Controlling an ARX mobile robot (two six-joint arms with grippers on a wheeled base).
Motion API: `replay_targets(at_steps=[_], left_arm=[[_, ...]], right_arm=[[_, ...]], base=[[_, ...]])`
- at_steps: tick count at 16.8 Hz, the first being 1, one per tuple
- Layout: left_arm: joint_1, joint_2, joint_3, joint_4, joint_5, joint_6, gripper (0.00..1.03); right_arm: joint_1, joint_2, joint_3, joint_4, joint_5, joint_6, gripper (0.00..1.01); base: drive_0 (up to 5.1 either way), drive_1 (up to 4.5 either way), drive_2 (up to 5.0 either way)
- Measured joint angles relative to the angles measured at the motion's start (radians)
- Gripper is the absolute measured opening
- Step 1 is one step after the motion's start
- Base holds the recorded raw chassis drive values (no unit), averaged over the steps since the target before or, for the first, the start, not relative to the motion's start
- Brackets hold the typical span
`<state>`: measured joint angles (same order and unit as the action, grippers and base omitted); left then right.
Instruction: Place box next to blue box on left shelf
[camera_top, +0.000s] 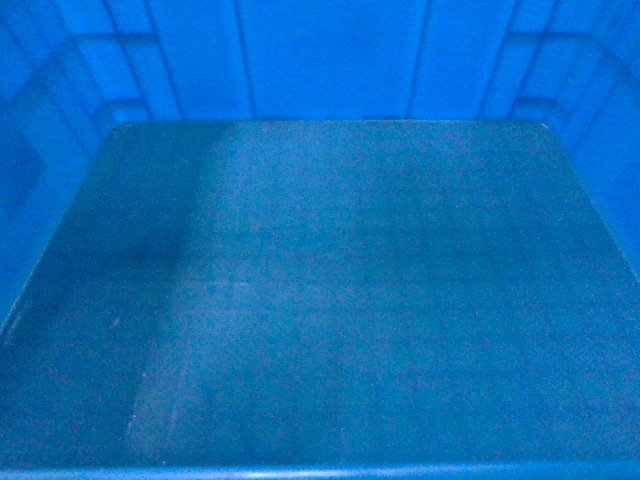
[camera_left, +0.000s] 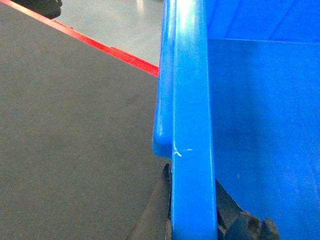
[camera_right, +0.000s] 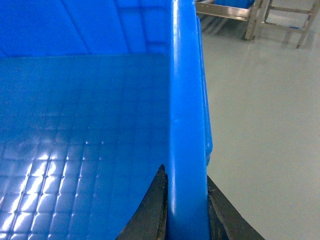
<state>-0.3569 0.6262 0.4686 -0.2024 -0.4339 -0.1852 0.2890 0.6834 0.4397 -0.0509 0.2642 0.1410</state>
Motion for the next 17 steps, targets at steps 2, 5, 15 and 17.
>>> replay_targets(at_steps=[2,5,15,17], left_arm=[[0.000,0.000,0.000,0.000,0.000,0.000,0.08],[0.000,0.000,0.000,0.000,0.000,0.000,0.08],[0.000,0.000,0.000,0.000,0.000,0.000,0.08],[0.000,0.000,0.000,0.000,0.000,0.000,0.08]], right_arm=[[0.000,0.000,0.000,0.000,0.000,0.000,0.10],[0.000,0.000,0.000,0.000,0.001,0.000,0.10],[0.000,0.000,0.000,0.000,0.001,0.000,0.10],[0.000,0.000,0.000,0.000,0.001,0.000,0.10]], base=[[-1.7,-1.66,-1.7],[-1.6,-1.59,-1.6],[-1.6,-1.62,-1.6],[-1.7,-1.69,-1.7]])
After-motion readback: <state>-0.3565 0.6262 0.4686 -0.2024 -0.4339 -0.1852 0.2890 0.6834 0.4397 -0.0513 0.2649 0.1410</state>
